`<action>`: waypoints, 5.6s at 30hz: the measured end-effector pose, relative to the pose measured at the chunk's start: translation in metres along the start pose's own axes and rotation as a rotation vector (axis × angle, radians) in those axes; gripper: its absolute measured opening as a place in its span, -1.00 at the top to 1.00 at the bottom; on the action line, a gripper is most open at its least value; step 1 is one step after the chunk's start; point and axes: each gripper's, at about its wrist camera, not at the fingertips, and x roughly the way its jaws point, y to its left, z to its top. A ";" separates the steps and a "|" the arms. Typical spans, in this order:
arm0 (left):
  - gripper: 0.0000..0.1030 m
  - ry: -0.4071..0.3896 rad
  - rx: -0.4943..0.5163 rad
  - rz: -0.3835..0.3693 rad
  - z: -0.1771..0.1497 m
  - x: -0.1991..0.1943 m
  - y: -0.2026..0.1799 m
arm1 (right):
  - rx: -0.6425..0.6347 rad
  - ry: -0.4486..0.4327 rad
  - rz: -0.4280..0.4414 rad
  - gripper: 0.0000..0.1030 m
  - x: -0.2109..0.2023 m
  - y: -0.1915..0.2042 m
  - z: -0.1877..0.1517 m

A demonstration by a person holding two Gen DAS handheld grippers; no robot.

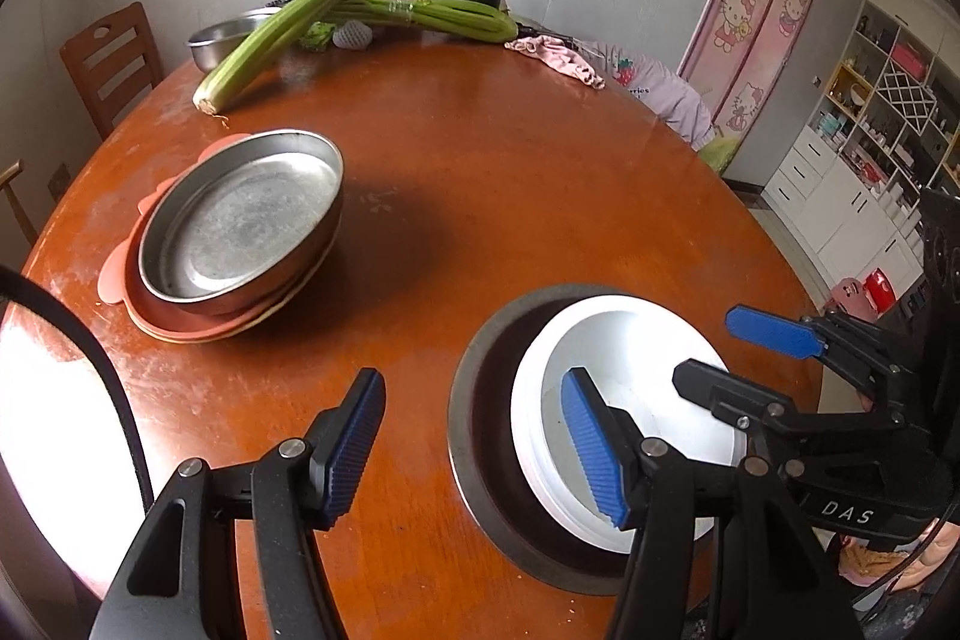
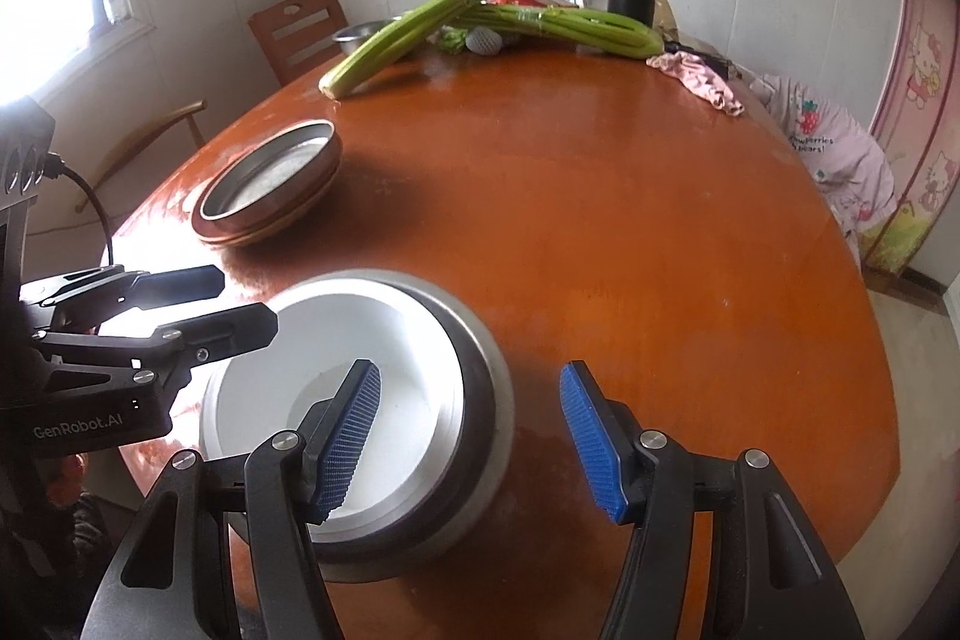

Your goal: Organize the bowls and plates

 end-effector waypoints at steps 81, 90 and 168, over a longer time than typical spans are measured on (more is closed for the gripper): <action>-0.18 -0.001 -0.047 -0.020 0.028 -0.004 0.038 | -0.061 0.060 0.103 -0.32 0.030 0.057 0.038; -0.18 -0.040 -0.114 0.064 0.071 -0.028 0.115 | -0.161 0.028 0.173 -0.32 0.048 0.119 0.107; -0.31 -0.119 -0.142 0.298 -0.037 -0.067 0.069 | -0.180 -0.081 0.082 -0.32 -0.005 0.117 0.013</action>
